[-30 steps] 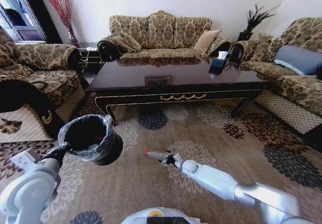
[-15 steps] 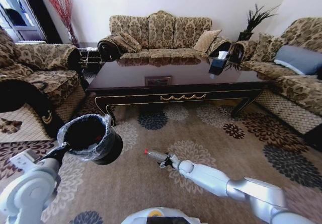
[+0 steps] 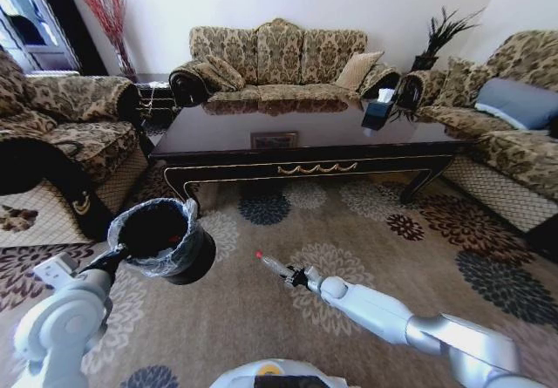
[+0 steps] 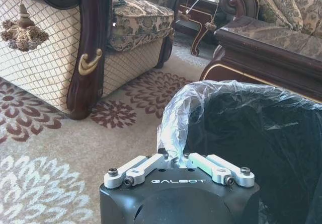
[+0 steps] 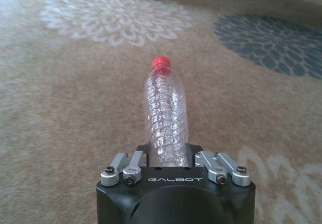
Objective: Move to the front of the table and pick up the trash from the floor, then place it into the trash bin.
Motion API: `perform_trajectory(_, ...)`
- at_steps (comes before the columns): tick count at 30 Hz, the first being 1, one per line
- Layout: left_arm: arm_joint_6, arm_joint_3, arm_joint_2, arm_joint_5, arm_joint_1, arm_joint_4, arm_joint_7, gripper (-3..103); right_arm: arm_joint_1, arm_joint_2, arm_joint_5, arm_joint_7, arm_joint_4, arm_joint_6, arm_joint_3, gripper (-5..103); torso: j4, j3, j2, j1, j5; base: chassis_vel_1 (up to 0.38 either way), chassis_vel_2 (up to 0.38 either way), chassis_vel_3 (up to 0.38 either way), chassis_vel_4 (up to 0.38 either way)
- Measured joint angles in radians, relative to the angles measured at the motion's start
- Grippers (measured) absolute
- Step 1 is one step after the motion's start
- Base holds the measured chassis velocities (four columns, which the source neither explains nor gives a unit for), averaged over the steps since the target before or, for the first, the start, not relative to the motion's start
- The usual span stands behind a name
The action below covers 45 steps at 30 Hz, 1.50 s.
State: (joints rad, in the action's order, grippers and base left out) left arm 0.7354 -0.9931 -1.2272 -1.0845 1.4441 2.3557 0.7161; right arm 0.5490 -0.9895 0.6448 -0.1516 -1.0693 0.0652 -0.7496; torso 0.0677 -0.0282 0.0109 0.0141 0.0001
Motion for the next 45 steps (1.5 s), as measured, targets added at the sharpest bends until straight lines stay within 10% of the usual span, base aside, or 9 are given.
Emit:
perform_trajectory(16, 0.0, 0.05, 0.022, 0.019, -0.027, -0.075, -0.016, 3, 0.06, 0.174, 0.05, -0.166, -0.128, 0.112, 0.31, 17, 0.0001, 0.0, 0.0, 0.0, 0.0, 0.0, 0.0, 0.0, 0.0)
perform_trajectory(26, 0.0, 0.113, 0.037, -0.007, -0.038, -0.113, -0.015, 3, 0.174, 0.298, 0.265, -0.248, -0.375, 0.137, 0.637, 17, 0.0002, 0.0, 0.0, 0.0, -0.0001, 0.0, 0.0, 0.0, 0.0)
perform_trajectory(38, 0.0, 0.234, 0.078, -0.062, -0.143, -0.182, -0.016, 3, -0.341, 0.153, 0.46, 0.086, -0.557, 0.175, 0.22, 17, -0.0004, 0.0, 0.0, 0.0, -0.001, 0.0, 0.0, 0.0, 0.0)
perform_trajectory(45, 0.0, 0.255, 0.077, -0.084, -0.19, -0.215, -0.016, 3, -0.505, 0.059, 0.489, 0.126, -0.568, 0.192, 0.015, 17, 0.0003, 0.0, 0.0, 0.0, -0.0006, 0.0, 0.0, 0.0, 0.0)
